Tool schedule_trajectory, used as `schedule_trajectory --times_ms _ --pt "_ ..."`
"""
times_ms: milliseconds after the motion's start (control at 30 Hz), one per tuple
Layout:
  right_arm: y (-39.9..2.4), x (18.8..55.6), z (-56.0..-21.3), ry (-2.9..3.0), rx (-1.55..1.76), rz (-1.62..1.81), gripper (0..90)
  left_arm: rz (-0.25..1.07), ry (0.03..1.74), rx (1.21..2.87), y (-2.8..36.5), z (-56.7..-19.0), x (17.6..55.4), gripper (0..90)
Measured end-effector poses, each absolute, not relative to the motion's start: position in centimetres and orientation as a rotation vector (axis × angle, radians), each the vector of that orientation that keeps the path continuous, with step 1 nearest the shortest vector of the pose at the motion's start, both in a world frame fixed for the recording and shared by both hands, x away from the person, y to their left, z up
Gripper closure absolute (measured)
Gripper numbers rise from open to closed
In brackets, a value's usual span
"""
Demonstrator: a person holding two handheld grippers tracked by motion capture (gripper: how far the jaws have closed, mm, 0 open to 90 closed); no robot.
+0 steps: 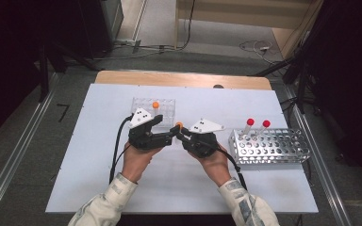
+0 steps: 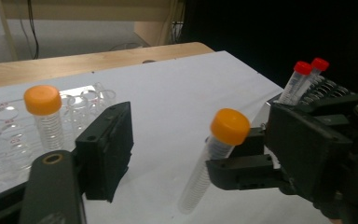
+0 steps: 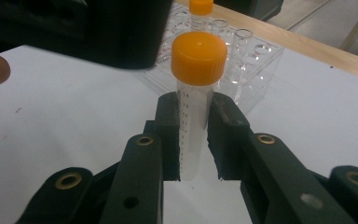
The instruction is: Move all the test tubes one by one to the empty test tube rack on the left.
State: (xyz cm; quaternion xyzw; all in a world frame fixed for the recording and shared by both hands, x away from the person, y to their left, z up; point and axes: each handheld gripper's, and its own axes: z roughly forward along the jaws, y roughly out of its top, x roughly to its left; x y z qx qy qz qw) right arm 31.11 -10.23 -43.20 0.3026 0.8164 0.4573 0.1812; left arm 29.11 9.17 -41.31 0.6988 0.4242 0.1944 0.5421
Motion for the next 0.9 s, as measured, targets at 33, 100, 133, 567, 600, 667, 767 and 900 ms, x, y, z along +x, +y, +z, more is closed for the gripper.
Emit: schedule_trajectory --times_ms 33,100,133,567,600,667,767,900 --pt "-10.1 31.1 -43.2 2.307 0.848 1.292 72.0 0.476 1.0 1.669 9.1 -41.3 29.0 34.8" --pt "-9.8 31.0 -43.1 2.312 0.841 1.294 72.0 0.494 0.984 1.688 8.9 -41.4 28.9 39.5" --pt "-9.6 31.0 -43.1 2.312 0.838 1.293 72.0 0.493 0.979 1.694 8.8 -41.4 28.9 41.4" --pt "-8.9 30.9 -43.1 2.329 0.82 1.293 72.0 0.502 0.957 1.739 8.4 -41.7 28.8 63.4" --pt "-8.9 30.9 -43.2 2.331 0.821 1.295 72.0 0.507 0.96 1.738 8.3 -41.7 28.8 65.1" --pt "-8.9 30.9 -43.2 2.333 0.822 1.293 72.0 0.511 0.963 1.738 8.4 -41.7 28.8 68.7" --pt "-8.8 30.9 -43.2 2.336 0.822 1.292 72.0 0.513 0.967 1.741 8.4 -41.8 28.8 69.2" --pt "-8.9 30.9 -43.2 2.337 0.825 1.295 71.0 0.512 0.97 1.734 8.4 -41.7 28.8 69.7"
